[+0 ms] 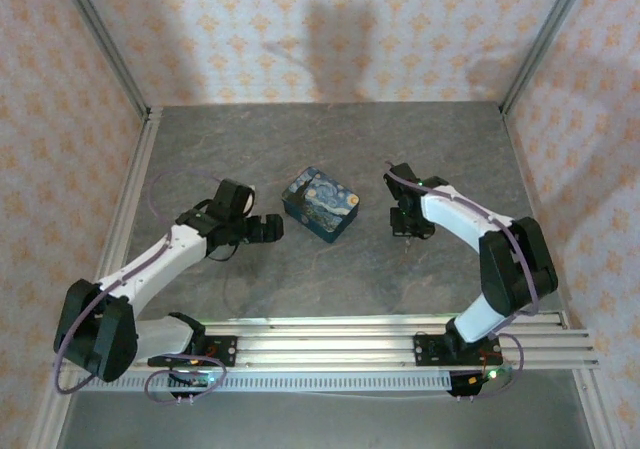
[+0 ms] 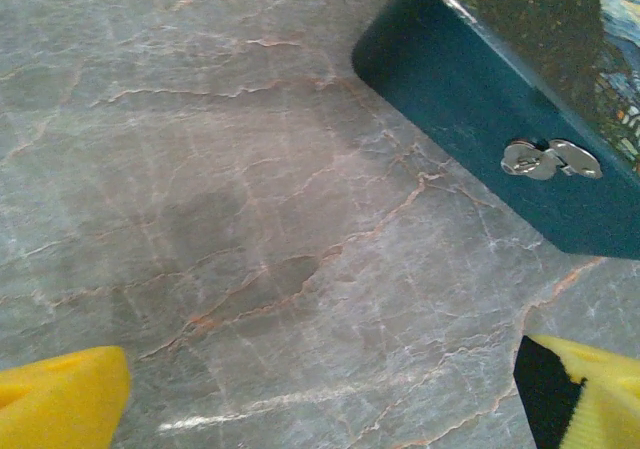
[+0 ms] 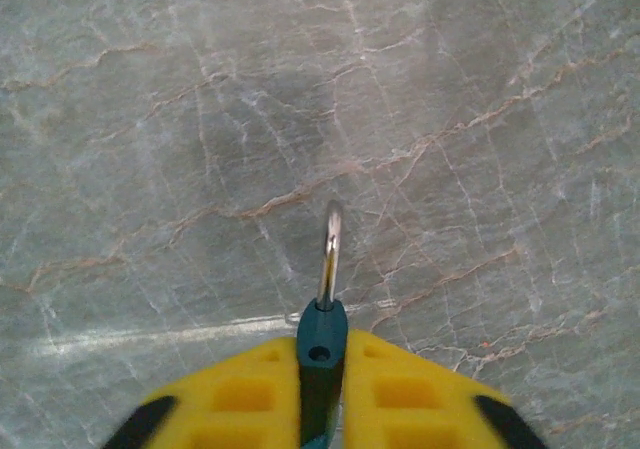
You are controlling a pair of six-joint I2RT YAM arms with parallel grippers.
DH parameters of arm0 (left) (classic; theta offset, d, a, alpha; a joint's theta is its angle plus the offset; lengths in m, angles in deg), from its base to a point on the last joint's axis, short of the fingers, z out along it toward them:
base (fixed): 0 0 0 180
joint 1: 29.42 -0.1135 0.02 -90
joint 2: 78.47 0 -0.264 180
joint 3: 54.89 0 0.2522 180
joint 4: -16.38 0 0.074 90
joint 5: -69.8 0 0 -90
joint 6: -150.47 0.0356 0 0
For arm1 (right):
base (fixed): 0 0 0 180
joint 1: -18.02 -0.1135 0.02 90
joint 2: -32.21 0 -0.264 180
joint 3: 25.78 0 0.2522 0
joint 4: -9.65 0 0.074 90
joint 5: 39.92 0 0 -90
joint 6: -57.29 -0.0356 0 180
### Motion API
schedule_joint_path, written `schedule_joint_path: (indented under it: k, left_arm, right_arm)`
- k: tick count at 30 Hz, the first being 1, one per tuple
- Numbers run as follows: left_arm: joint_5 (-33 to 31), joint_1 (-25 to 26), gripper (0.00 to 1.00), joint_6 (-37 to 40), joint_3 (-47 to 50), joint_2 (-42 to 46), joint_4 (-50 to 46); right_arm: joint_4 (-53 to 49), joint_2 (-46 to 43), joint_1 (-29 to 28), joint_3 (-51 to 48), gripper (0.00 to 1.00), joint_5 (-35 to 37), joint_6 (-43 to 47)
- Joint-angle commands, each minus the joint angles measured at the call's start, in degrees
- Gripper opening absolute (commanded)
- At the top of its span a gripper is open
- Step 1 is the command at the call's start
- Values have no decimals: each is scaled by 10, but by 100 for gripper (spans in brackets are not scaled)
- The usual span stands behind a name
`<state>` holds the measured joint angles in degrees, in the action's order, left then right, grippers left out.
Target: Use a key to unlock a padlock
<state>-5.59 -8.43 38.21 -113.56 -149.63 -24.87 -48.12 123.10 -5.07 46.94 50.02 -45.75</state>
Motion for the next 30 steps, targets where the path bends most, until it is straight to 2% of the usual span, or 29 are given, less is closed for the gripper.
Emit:
schedule_joint_path:
  k: [1,7,11,12,14,16,19,22,26,30]
  left_arm:
    - [16,4,100,27,-28,-5,-27]
    - [-60,2,100,62,-84,-1,-82]
    - [-149,-7,100,92,-121,18,-94]
    - [-171,-12,100,104,-127,22,-89]
    - [-215,-24,100,129,-128,31,-64]
    - [-241,-45,100,144,-104,50,-6]
    - [-217,-80,100,171,-11,90,153]
    - [-241,-84,100,234,77,98,281]
    - [-280,-87,100,258,137,68,380]
    - [-294,-104,100,239,227,50,554]
  right_arm:
    - [-23,-17,0,35,38,36,3]
    - [-41,-83,0,61,58,75,3]
    - [1,-158,0,43,63,169,5]
    - [25,-184,0,26,68,199,8]
    - [82,-237,1,-18,88,266,8]
    - [150,-291,8,-69,100,305,23]
    - [292,-342,24,-170,100,339,56]
    - [457,-366,38,-277,100,331,115]
    - [597,-344,57,-354,100,324,122]
    - [755,-284,61,-412,100,328,140]
